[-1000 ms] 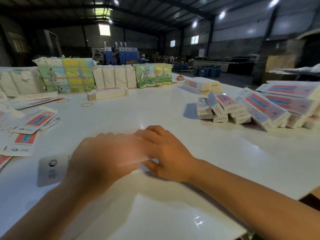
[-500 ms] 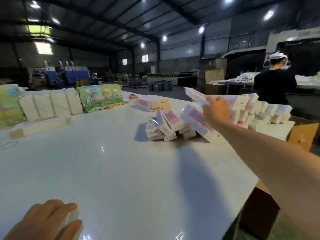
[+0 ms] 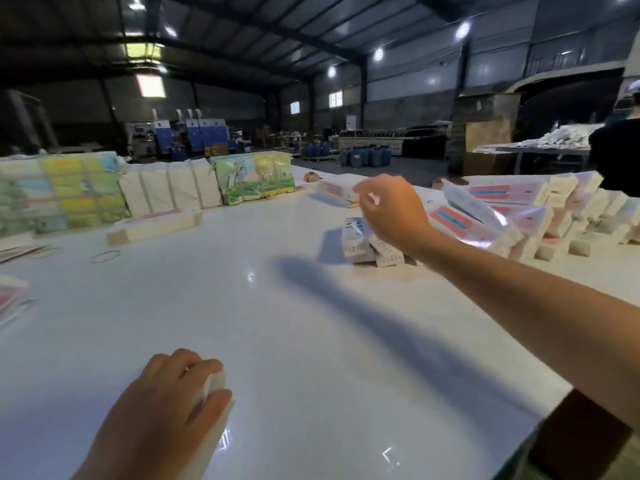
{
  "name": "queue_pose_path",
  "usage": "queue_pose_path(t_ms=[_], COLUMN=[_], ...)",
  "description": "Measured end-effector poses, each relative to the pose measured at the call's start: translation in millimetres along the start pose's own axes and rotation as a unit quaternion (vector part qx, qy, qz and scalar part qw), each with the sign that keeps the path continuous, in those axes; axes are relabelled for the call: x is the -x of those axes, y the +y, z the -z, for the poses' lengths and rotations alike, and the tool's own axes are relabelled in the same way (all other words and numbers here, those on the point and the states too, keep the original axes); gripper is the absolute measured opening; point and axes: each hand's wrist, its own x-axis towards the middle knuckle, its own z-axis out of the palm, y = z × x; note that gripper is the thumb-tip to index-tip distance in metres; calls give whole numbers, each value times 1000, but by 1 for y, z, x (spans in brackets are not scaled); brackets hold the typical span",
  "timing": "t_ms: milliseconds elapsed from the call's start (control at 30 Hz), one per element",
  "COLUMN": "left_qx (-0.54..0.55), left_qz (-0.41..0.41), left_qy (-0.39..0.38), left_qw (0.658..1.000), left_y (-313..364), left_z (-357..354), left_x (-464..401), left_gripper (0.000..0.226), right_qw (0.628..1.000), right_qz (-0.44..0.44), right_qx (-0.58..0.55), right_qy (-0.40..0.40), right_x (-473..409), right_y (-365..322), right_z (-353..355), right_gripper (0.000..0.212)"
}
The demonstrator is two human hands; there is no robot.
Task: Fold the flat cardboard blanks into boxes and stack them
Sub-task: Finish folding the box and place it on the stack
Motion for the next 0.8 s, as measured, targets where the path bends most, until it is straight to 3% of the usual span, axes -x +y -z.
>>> queue_pose_path(t_ms=[100,200,267,400,467,567,700,800], left_qx=[11,15,-5,-11,68,204,80,-46], left_qz=[70,53,63,66,99,193,261,334], left_qy=[-65,-33,-50,-39,-37,-72,-77,-76], left_qw=[995,998,997,997,992,957,959,939], left_y=[7,4,1,-3,-2,-16,-86,-157], left_z=[5,2,1,-4,0,20,59,75], left_x=[5,7,7,8,8,-8,-40,-52], left_gripper=[54,55,59,32,28,23,20,25], right_qw=[975,935,934,941,947,952,953,958], right_qz=[121,178,191,203,200,194,205,206], right_qx=[-26,48,62,19,-5,-31,-43,-46], right_qy=[-185,-303,-297,-269,-253,-235,-217,-194], right_x=[56,109,126,128,129,128,128,130], right_y=[-67,-95,-97,-88,-86,-85,-84,-85], right_z=[-38,-75,-88,-93,-93,-95,-96,-98], right_gripper=[22,19,28,30,27,19,18,14])
